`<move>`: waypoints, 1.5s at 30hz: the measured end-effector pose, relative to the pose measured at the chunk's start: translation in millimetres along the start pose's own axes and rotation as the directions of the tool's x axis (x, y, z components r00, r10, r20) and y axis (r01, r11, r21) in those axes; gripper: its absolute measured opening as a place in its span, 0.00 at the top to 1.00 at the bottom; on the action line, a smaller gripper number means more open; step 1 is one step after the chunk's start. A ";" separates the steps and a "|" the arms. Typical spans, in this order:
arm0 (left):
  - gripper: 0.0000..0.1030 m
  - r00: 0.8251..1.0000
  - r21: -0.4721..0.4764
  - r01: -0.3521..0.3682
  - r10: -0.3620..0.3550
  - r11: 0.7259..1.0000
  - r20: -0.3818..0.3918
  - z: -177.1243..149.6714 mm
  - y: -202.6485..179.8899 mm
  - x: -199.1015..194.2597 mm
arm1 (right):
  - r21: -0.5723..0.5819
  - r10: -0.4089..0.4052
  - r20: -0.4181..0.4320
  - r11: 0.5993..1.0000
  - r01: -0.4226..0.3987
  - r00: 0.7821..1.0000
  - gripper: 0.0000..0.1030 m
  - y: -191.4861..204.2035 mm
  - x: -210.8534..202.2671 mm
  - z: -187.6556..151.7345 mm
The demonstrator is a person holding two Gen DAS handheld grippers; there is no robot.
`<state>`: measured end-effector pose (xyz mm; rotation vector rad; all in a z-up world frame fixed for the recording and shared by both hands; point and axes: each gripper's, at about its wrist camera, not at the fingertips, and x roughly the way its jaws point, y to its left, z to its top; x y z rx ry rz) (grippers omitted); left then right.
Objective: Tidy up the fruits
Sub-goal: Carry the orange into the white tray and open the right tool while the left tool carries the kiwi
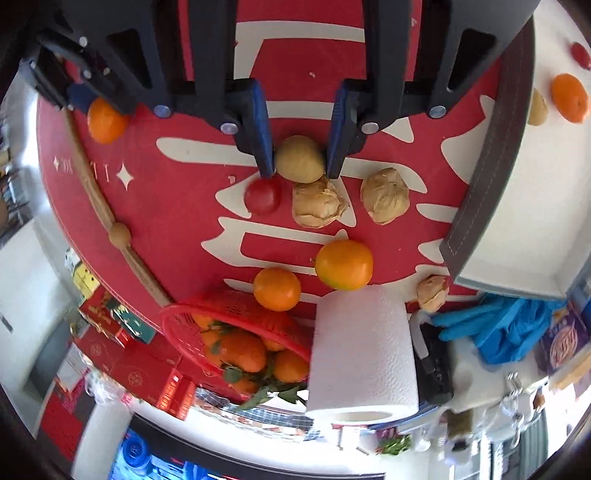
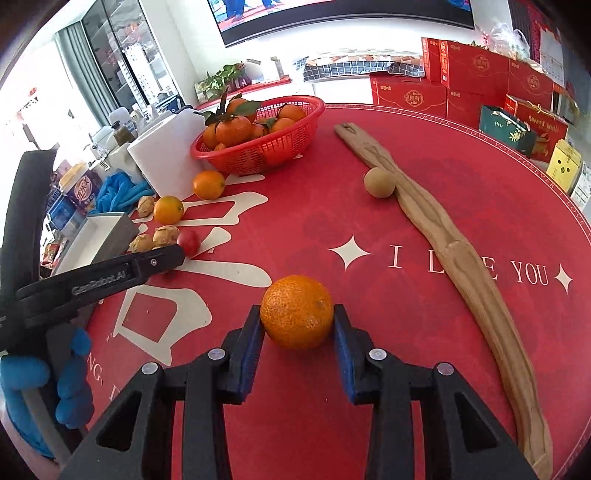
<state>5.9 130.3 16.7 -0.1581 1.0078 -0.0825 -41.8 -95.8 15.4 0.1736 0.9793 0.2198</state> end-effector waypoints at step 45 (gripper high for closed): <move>0.70 0.941 -0.183 -0.278 0.306 0.943 0.144 -78.7 205.2 -101.1 | -0.328 0.186 -0.109 0.920 -0.212 0.976 0.63 259.9 43.1 21.3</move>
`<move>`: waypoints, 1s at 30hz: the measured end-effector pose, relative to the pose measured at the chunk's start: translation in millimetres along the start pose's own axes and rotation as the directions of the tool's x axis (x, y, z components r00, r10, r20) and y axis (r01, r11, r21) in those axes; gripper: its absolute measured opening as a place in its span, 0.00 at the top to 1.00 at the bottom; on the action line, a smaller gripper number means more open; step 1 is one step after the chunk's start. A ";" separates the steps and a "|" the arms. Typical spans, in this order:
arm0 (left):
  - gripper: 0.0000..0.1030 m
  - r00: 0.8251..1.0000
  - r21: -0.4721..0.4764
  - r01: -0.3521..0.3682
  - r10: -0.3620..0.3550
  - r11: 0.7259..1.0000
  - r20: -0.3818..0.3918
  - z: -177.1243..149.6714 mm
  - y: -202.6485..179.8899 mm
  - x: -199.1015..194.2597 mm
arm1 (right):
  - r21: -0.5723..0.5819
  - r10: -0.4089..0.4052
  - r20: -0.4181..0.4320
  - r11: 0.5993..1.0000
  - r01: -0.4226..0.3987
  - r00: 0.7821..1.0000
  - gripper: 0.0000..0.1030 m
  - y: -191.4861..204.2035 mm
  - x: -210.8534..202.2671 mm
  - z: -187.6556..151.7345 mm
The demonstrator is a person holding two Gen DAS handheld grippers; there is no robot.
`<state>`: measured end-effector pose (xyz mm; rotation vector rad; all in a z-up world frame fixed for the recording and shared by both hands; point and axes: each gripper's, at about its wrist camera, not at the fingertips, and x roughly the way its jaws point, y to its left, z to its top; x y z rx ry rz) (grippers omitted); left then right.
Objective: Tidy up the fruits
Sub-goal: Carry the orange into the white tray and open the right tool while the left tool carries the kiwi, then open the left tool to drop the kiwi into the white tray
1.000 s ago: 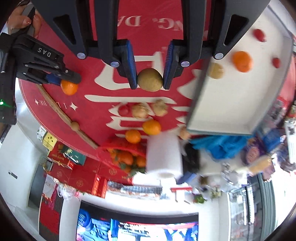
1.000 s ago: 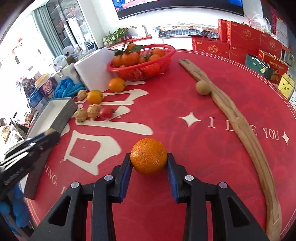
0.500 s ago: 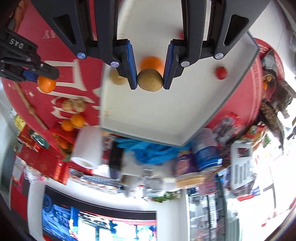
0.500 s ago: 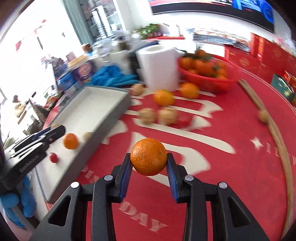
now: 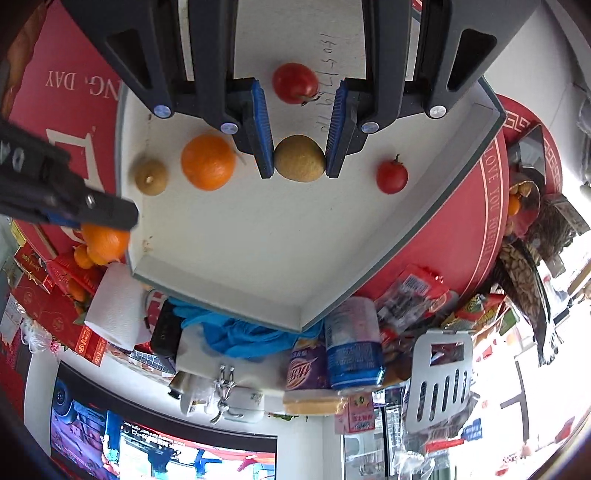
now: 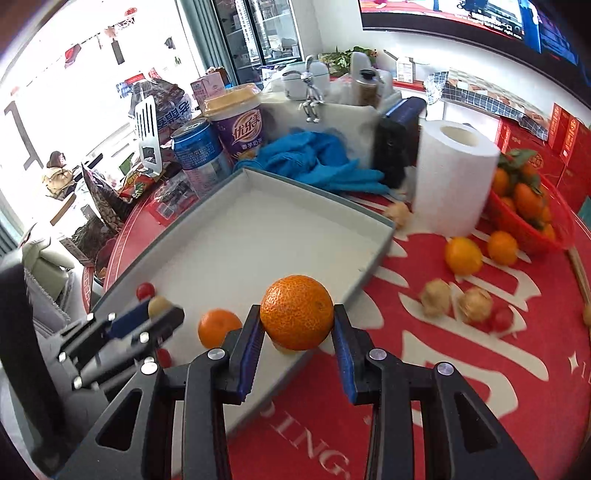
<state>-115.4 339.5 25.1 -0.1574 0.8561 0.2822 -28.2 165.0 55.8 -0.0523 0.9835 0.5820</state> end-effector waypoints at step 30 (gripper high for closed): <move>0.19 0.979 0.128 0.175 -0.187 0.976 0.087 -3.7 -44.0 -54.5 | 0.168 -0.082 0.053 0.983 0.072 0.995 0.01 -50.3 -38.7 -15.1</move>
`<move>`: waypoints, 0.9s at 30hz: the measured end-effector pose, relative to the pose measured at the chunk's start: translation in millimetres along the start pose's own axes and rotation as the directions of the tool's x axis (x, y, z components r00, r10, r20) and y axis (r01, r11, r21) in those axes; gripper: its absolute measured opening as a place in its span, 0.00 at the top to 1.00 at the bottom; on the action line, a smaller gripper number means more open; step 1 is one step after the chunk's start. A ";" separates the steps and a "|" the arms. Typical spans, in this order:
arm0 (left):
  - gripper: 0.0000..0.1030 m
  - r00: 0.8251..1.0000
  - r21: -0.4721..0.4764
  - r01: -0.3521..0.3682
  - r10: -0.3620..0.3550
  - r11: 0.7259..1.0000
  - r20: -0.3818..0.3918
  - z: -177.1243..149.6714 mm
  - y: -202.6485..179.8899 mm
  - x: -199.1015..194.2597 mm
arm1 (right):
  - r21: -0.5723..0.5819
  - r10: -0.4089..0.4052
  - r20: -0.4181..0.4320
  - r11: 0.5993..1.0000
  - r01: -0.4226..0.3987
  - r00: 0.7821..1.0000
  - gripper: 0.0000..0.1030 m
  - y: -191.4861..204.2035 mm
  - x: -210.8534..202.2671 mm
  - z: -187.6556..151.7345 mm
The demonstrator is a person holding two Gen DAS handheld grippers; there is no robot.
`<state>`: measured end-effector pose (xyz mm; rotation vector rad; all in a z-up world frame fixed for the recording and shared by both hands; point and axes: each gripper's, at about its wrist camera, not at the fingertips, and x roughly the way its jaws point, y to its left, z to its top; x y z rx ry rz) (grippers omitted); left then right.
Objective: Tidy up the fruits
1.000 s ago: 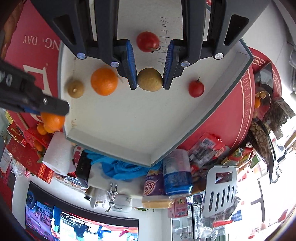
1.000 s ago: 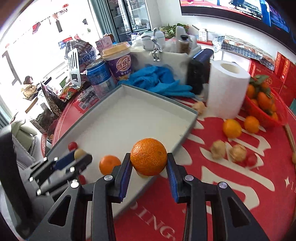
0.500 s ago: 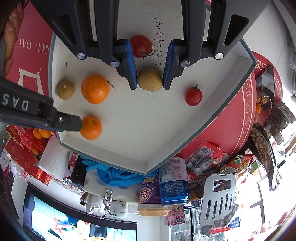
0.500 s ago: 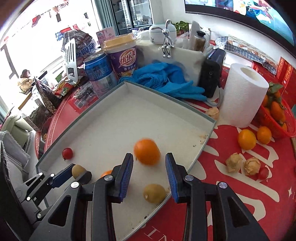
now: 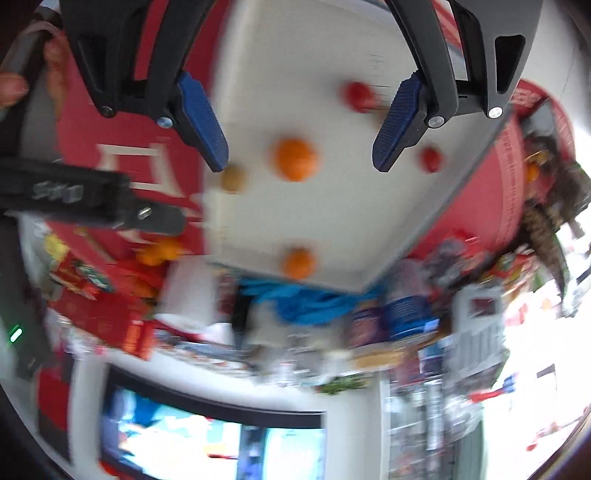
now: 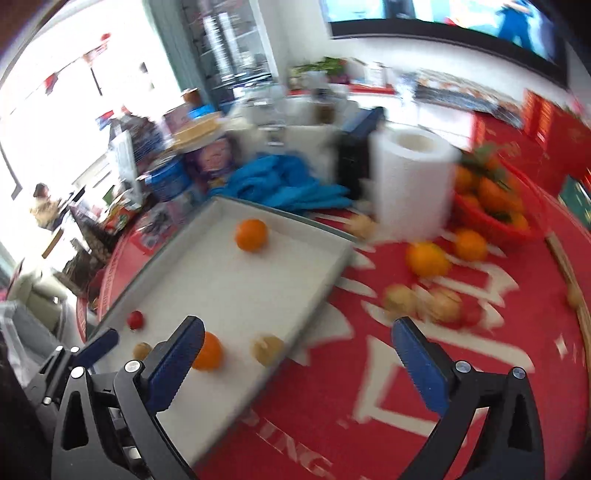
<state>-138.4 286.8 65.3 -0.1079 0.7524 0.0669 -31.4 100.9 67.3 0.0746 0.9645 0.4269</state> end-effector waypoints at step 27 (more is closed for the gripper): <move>0.01 0.978 0.152 0.072 -0.041 0.986 -0.202 -20.3 -148.2 90.2 | 0.229 -0.436 -0.077 0.867 0.442 0.897 0.01 -159.7 -32.2 -79.3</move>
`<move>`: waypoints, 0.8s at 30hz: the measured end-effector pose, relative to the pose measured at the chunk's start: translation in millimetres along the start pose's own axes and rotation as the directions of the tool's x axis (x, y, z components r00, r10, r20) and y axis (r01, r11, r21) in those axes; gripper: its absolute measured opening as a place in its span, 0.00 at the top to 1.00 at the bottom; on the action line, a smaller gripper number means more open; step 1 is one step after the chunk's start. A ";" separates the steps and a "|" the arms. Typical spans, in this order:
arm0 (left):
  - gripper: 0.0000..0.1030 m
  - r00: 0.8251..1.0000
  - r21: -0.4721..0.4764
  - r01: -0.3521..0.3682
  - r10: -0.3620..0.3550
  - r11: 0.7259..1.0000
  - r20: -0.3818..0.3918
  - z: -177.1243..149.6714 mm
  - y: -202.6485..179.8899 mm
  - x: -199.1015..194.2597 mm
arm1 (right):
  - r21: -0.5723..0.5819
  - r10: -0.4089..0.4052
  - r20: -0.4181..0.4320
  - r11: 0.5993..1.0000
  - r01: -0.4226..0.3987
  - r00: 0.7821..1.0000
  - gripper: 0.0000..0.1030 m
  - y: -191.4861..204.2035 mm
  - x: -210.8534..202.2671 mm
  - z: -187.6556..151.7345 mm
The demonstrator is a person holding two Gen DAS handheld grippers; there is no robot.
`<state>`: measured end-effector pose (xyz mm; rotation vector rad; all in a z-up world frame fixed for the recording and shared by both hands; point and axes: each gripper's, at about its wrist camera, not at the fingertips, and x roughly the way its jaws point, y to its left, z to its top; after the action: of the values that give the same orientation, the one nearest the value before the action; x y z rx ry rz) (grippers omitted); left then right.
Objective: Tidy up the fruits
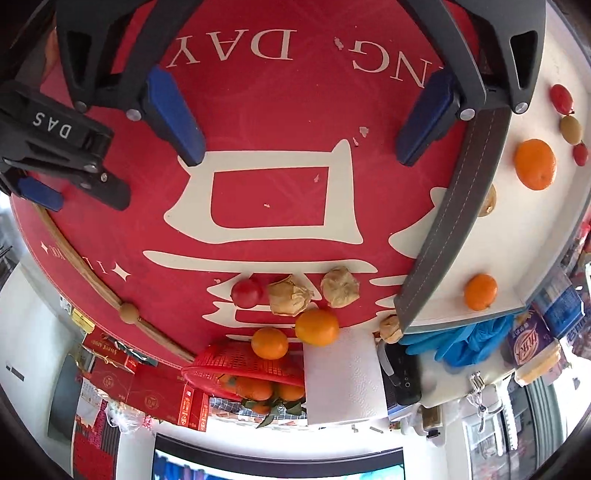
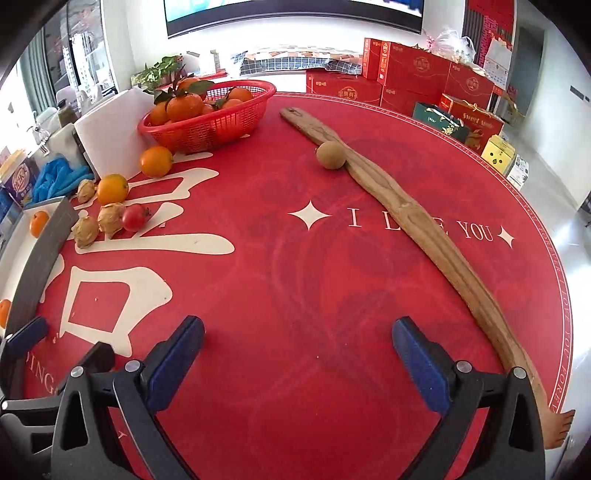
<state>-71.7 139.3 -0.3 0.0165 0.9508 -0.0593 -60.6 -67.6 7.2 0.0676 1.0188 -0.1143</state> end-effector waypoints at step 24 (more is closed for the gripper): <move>0.01 1.000 0.000 0.000 0.000 1.000 0.000 0.3 0.1 -0.9 | 0.016 -0.016 0.013 1.000 0.016 1.000 0.01 0.6 1.3 1.6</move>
<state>-72.0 139.5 0.6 0.0167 0.9512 -0.0595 -58.5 -67.3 6.9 0.0726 1.0055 -0.1374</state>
